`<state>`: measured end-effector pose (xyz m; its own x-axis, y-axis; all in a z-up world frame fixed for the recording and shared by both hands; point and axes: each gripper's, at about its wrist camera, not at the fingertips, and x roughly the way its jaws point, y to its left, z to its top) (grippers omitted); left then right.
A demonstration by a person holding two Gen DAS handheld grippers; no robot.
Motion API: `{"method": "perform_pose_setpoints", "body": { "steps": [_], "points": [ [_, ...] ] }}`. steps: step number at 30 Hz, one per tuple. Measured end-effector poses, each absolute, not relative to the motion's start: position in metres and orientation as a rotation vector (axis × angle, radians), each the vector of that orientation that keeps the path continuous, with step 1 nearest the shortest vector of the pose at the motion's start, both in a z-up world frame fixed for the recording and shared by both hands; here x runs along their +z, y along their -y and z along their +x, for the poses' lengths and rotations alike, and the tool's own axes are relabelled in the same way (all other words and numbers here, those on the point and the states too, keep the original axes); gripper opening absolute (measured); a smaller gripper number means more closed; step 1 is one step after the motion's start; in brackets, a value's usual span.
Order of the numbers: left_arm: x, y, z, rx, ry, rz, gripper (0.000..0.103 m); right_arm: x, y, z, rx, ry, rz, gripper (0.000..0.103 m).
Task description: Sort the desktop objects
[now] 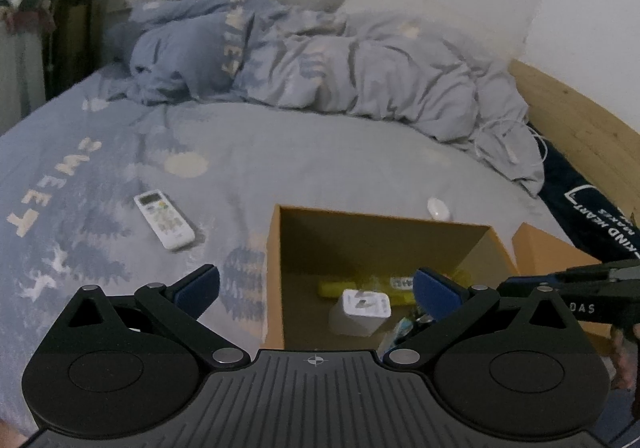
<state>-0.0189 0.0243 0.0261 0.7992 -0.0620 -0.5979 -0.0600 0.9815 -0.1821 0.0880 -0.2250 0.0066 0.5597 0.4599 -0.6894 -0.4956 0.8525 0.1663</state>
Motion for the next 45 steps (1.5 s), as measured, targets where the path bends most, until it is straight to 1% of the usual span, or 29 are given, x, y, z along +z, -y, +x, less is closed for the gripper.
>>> {"method": "perform_pose_setpoints", "body": {
  "steps": [1, 5, 6, 7, 9, 11, 12, 13, 16, 18, 28, 32, 33, 34, 45],
  "points": [
    [0.028, -0.026, -0.019, -0.002, -0.64, -0.196, 0.103, 0.008, 0.226, 0.088, 0.564, -0.795, -0.044, 0.021],
    [0.038, -0.037, -0.017, 0.004, -0.613, -0.217, 0.103, 0.018, 0.226, 0.091, 0.582, -0.779, -0.018, 0.028],
    [0.041, -0.041, -0.016, 0.007, -0.604, -0.224, 0.103, 0.02, 0.226, 0.091, 0.588, -0.774, -0.012, 0.034],
    [0.044, -0.044, -0.016, 0.011, -0.595, -0.23, 0.103, 0.022, 0.225, 0.091, 0.593, -0.769, -0.007, 0.042],
    [0.048, -0.051, -0.014, 0.018, -0.584, -0.24, 0.103, 0.027, 0.223, 0.092, 0.607, -0.755, 0.008, 0.052],
    [0.051, -0.058, -0.012, 0.027, -0.579, -0.244, 0.103, 0.033, 0.22, 0.093, 0.623, -0.739, 0.024, 0.057],
    [0.052, -0.062, -0.011, 0.029, -0.577, -0.246, 0.103, 0.035, 0.219, 0.093, 0.629, -0.734, 0.032, 0.061],
    [0.054, -0.066, -0.01, 0.031, -0.574, -0.247, 0.103, 0.037, 0.218, 0.095, 0.636, -0.729, 0.042, 0.068],
    [0.059, -0.079, -0.004, 0.057, -0.567, -0.241, 0.103, 0.042, 0.212, 0.097, 0.667, -0.713, 0.061, 0.078],
    [0.06, -0.089, 0.0, 0.083, -0.566, -0.237, 0.103, 0.045, 0.208, 0.1, 0.683, -0.704, 0.069, 0.082],
    [0.046, -0.134, 0.047, 0.239, -0.641, -0.252, 0.103, 0.042, 0.187, 0.117, 0.738, -0.709, 0.095, 0.09],
    [0.029, -0.138, 0.073, 0.284, -0.691, -0.258, 0.103, 0.04, 0.185, 0.122, 0.72, -0.714, 0.096, 0.091],
    [0.024, -0.139, 0.079, 0.288, -0.704, -0.261, 0.103, 0.04, 0.185, 0.124, 0.714, -0.716, 0.099, 0.095],
    [0.019, -0.139, 0.085, 0.293, -0.716, -0.265, 0.103, 0.039, 0.186, 0.127, 0.709, -0.718, 0.102, 0.103],
    [-0.04, -0.149, 0.14, 0.37, -0.826, -0.285, 0.103, 0.028, 0.197, 0.126, 0.705, -0.756, 0.134, 0.103]
  ]
}}
